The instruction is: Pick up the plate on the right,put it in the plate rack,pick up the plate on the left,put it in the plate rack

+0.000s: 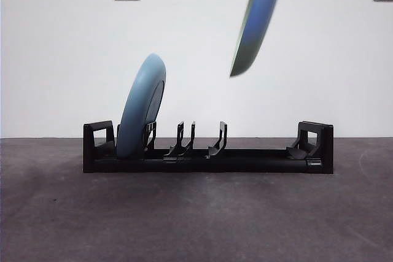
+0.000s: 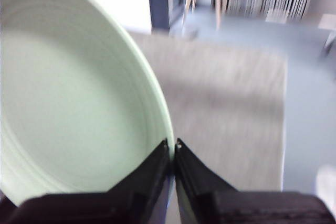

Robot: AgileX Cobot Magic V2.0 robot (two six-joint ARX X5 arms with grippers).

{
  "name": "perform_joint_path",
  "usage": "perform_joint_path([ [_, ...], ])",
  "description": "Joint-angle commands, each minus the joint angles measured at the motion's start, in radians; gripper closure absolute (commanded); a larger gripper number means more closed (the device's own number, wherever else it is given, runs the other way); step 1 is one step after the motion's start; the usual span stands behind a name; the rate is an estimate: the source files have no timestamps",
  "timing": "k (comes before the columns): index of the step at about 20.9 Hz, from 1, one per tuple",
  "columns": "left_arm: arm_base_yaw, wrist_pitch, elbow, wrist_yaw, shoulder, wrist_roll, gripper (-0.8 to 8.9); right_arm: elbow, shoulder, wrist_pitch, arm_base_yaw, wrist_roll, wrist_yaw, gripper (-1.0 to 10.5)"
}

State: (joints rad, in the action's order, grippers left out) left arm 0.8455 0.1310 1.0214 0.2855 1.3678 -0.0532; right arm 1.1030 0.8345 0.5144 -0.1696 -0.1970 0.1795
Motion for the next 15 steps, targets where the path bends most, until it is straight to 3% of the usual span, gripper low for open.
perform_joint_path([
  [1, -0.075, 0.101, -0.005, 0.079, 0.006, 0.161, 8.22, 0.000, -0.005, -0.004, 0.000, 0.014, -0.003, 6.0],
  [10, -0.271, 0.154, 0.015, 0.189, 0.031, 0.283, 8.22, 0.000, -0.004, 0.013, 0.000, 0.012, -0.002, 6.0],
  [15, -0.305, 0.151, 0.071, 0.235, 0.075, 0.294, 8.22, 0.000, -0.004, 0.014, 0.000, 0.011, -0.002, 6.0],
])
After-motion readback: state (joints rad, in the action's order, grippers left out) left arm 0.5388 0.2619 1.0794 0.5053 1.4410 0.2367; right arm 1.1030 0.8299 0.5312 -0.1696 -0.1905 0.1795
